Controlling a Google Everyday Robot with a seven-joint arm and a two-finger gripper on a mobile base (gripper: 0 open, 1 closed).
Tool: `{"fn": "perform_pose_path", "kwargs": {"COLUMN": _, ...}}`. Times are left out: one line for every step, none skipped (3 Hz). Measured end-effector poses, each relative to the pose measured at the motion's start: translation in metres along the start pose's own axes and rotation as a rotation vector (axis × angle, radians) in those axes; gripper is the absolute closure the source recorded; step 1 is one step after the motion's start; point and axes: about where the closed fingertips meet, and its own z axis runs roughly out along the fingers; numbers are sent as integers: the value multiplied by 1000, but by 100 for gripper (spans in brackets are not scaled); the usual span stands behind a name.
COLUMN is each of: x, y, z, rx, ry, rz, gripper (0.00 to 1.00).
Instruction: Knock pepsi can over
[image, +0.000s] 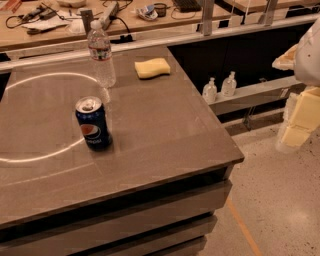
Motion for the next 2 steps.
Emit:
{"fn": "perform_pose_path", "kwargs": {"x": 0, "y": 0, "z": 0, "rx": 0, "ry": 0, "rz": 0, "gripper": 0}}
{"fn": "perform_pose_path", "kwargs": {"x": -9, "y": 2, "z": 6, "rx": -19, "ry": -61, "rz": -26, "gripper": 0}}
